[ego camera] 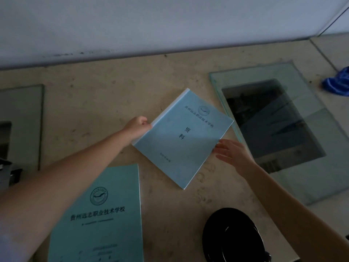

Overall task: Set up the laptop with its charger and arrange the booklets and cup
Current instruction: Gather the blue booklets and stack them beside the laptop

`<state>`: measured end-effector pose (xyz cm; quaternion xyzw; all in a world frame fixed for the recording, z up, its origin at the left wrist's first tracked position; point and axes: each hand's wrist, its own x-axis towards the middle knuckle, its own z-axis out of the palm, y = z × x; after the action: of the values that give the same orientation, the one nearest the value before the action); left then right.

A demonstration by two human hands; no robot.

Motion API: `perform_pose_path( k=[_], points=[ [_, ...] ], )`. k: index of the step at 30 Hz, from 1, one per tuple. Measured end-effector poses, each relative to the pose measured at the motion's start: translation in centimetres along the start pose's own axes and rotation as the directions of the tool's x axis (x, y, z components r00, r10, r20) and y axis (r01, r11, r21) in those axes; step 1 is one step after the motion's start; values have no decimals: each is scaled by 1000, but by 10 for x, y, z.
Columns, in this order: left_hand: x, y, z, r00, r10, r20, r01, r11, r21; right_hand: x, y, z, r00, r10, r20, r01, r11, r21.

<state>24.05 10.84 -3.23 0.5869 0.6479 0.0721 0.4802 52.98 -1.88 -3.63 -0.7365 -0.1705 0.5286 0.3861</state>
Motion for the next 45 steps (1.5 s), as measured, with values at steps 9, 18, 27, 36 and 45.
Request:
perform_pose_path(
  k=[9,18,27,36,45],
  points=[
    [19,13,0,975,-199,95,219,923,-316,25,-13,32,992,-126,27,127,989,-68],
    [-20,28,-17,952,-58,301,215,824,-524,5,-11,56,975,-169,145,183,979,-92],
    [-118,13,-39,918,169,359,82,804,-589,-56,10,88,969,54,241,-67,997,45],
    [-207,-76,-77,979,50,199,78,806,-587,-118,39,113,952,-111,284,104,994,39],
    [-238,-187,-58,964,-264,28,238,815,-529,-154,84,162,928,-48,368,150,956,-253]
  ],
)
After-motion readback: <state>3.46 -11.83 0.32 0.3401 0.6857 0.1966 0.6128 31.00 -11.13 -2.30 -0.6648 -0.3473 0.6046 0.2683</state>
